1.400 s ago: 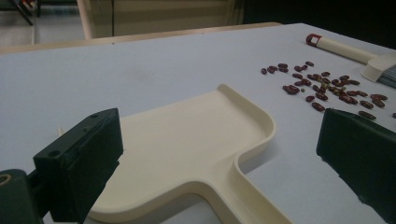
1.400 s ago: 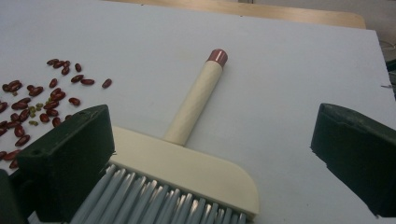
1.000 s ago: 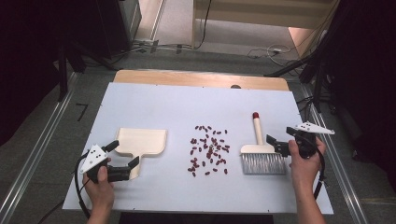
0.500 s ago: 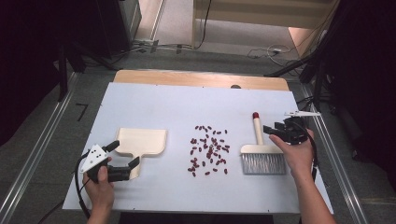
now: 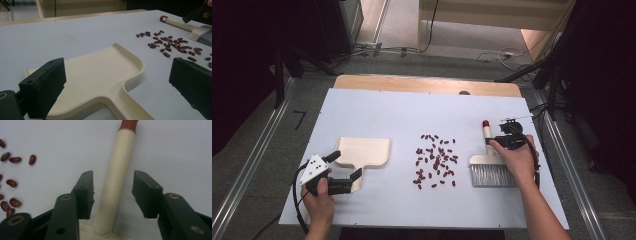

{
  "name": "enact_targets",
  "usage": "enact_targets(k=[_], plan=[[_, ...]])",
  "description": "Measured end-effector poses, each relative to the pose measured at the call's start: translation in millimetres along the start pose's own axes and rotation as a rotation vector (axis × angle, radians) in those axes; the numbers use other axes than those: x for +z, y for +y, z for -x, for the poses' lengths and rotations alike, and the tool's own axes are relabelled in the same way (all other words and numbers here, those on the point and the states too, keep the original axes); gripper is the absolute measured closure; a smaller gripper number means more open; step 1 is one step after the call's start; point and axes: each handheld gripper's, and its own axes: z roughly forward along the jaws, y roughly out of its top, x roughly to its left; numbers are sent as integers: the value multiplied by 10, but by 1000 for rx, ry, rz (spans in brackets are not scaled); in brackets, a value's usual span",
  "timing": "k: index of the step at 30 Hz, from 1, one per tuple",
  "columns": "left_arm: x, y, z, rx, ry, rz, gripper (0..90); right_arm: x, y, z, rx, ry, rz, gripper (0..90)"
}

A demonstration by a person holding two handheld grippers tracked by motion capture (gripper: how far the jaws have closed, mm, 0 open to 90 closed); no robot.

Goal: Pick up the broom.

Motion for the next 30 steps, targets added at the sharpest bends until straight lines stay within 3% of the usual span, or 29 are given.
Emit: enact_targets(k=[2, 12, 16, 18, 24, 30], plan=[[3, 0, 0, 1, 0, -1, 14, 59, -6, -41, -3, -26, -40, 537], [11, 1, 8, 2, 3, -5, 14, 164, -28, -129, -9, -98, -67, 614], [15, 2, 9, 5, 4, -9, 14, 173, -36, -141, 10, -109, -63, 624], [16, 2, 9, 6, 5, -10, 14, 178, -19, -133, 47, -107, -69, 625], [20, 3, 11, 10, 3, -14, 14, 190, 18, -172, 54, -136, -98, 638], [20, 4, 9, 10, 4, -15, 14, 185, 0, -147, 80, -133, -80, 690]])
